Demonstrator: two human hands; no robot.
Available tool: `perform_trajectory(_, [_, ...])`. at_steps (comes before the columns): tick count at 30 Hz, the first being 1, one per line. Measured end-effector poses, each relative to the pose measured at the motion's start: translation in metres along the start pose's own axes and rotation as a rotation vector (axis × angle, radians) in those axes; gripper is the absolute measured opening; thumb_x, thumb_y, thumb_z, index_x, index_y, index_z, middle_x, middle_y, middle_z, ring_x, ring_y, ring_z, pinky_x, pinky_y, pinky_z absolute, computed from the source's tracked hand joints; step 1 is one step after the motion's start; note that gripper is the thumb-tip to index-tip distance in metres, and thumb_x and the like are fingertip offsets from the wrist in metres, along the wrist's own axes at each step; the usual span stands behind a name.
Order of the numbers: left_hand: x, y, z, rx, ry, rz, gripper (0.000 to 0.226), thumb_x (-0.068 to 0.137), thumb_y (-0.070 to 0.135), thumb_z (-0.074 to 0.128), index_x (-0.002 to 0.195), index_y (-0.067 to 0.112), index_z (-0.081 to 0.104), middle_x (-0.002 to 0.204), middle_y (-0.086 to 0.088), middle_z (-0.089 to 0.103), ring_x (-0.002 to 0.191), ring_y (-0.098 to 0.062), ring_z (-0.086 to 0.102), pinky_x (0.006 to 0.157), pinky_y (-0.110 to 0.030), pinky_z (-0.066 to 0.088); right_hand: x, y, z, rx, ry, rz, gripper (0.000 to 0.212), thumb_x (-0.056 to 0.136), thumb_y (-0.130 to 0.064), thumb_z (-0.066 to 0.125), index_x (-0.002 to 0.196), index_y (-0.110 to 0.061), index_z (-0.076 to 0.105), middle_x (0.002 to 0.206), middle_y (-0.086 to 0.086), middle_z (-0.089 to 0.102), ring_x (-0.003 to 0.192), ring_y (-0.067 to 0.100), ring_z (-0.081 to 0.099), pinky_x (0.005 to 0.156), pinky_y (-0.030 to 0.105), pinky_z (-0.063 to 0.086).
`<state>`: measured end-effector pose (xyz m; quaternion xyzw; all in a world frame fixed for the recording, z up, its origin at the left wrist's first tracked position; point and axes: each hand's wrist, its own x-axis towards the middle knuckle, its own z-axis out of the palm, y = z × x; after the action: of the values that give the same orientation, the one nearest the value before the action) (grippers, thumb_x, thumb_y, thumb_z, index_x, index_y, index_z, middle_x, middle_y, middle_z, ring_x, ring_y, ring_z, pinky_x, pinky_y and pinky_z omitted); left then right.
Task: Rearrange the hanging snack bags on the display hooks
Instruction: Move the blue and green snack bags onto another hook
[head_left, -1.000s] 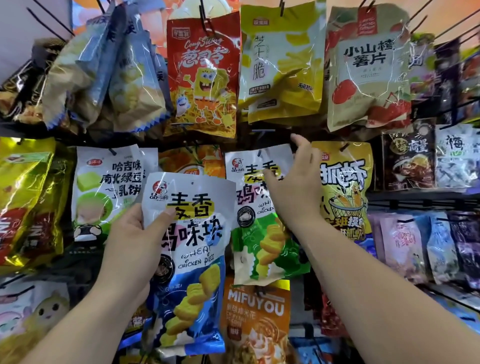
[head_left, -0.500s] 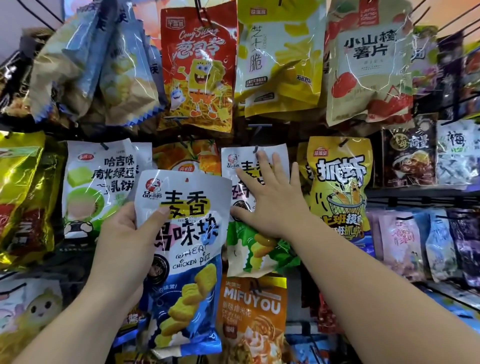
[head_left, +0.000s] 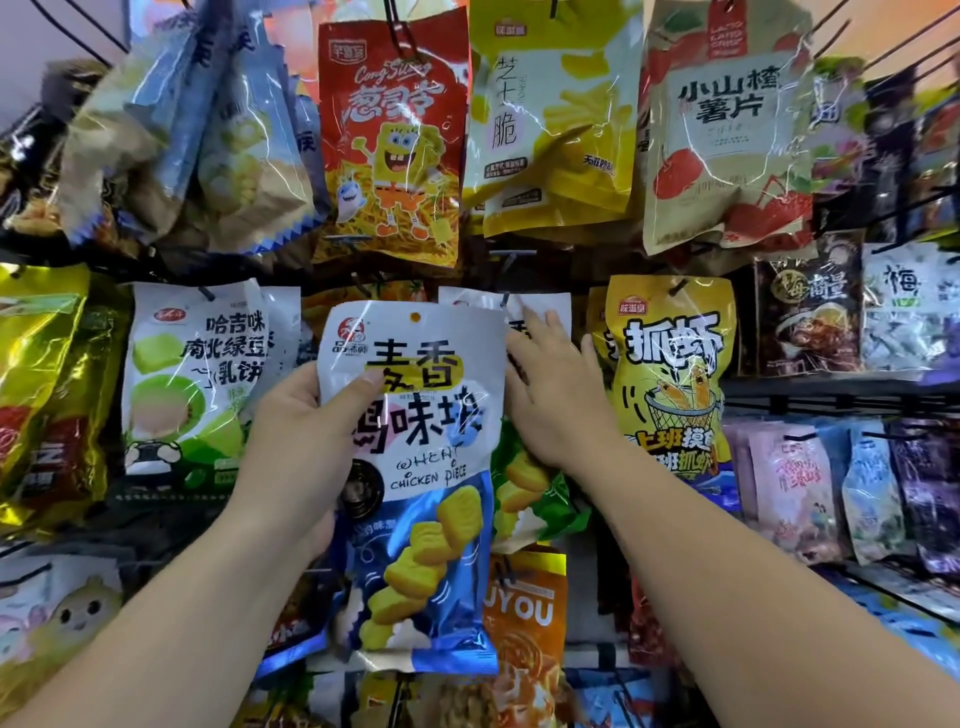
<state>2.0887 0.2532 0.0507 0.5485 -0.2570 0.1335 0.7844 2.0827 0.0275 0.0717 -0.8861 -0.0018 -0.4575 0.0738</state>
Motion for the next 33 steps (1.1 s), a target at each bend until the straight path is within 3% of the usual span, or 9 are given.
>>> perform_trajectory(3, [0.010,0.008,0.016,0.006,-0.043,-0.008,0.012,0.101,0.020,0.067,0.109,0.021,0.075,0.091,-0.003,0.081,0.083,-0.025,0.078,0.065,-0.044,0.064,0.002,0.002,-0.012,0.261,0.146,-0.018,0.057,0.106,-0.046,0.021,0.147,-0.028,0.056,0.156,0.002,0.051,0.150,0.026,0.038,0.124,0.055,0.025])
perform_trajectory(5, [0.019,0.010,0.029,-0.020,-0.064,-0.035,0.012,0.101,0.019,0.067,0.109,0.019,0.075,0.097,-0.009,0.081,0.091,-0.032,0.077,0.073,-0.053,0.064,0.005,0.003,-0.022,0.408,0.306,-0.068,0.049,0.108,-0.043,0.026,0.121,-0.023,0.068,0.116,0.000,0.068,0.113,0.023,0.061,0.095,0.046,0.047])
perform_trajectory(8, [0.031,0.009,0.051,-0.005,-0.090,-0.061,0.011,0.100,0.020,0.068,0.109,0.019,0.074,0.103,-0.011,0.080,0.097,-0.037,0.075,0.079,-0.059,0.063,0.008,-0.001,-0.042,0.547,0.359,0.084,0.038,0.106,-0.046,0.044,0.124,-0.020,0.067,0.109,-0.007,0.067,0.103,0.014,0.062,0.083,0.033,0.049])
perform_trajectory(12, [0.041,0.000,0.073,0.022,-0.109,-0.116,0.007,0.102,0.019,0.067,0.106,0.017,0.072,0.103,-0.012,0.079,0.089,-0.033,0.076,0.071,-0.048,0.066,0.011,0.004,-0.043,0.524,0.244,0.198,0.031,0.103,-0.040,0.059,0.125,-0.019,0.063,0.101,-0.011,0.067,0.088,0.006,0.063,0.067,0.022,0.044])
perform_trajectory(15, [0.046,-0.004,0.081,0.051,-0.079,-0.141,0.014,0.100,0.020,0.069,0.112,0.013,0.071,0.106,-0.011,0.077,0.095,-0.032,0.074,0.082,-0.051,0.064,0.019,0.010,-0.042,0.438,0.295,0.263,0.013,0.103,-0.036,0.060,0.105,-0.023,0.062,0.079,-0.012,0.060,0.071,0.005,0.055,0.057,0.023,0.036])
perform_trajectory(20, [0.049,-0.003,0.088,0.027,-0.087,-0.176,0.008,0.100,0.018,0.069,0.104,0.012,0.072,0.104,-0.016,0.078,0.092,-0.037,0.076,0.082,-0.059,0.063,0.030,0.009,-0.047,0.316,0.297,0.327,0.045,0.104,-0.036,0.058,0.063,-0.022,0.046,0.061,-0.005,0.046,0.055,0.009,0.041,0.049,0.030,0.025])
perform_trajectory(28, [0.054,-0.001,0.092,0.033,-0.058,-0.229,0.019,0.096,0.017,0.073,0.112,0.006,0.071,0.103,-0.020,0.077,0.090,-0.040,0.077,0.080,-0.063,0.062,0.038,0.006,-0.048,0.330,0.308,0.420,0.044,0.099,-0.030,0.060,0.063,-0.014,0.041,0.059,0.001,0.040,0.057,0.021,0.039,0.050,0.031,0.025])
perform_trajectory(31, [0.054,-0.002,0.093,0.048,-0.045,-0.216,0.013,0.097,0.017,0.072,0.106,0.008,0.071,0.099,-0.018,0.078,0.087,-0.038,0.077,0.078,-0.060,0.063,0.036,0.004,-0.045,0.250,0.329,0.365,0.017,0.099,-0.031,0.063,0.095,-0.015,0.060,0.080,-0.002,0.056,0.076,0.021,0.053,0.059,0.032,0.035])
perform_trajectory(33, [0.053,-0.005,0.092,0.144,0.003,-0.135,0.015,0.097,0.024,0.072,0.104,0.012,0.068,0.099,-0.012,0.078,0.083,-0.031,0.077,0.073,-0.050,0.066,0.028,-0.001,-0.040,0.178,0.386,0.235,0.033,0.094,-0.030,0.071,0.120,-0.017,0.055,0.107,0.000,0.057,0.092,0.021,0.055,0.071,0.032,0.042])
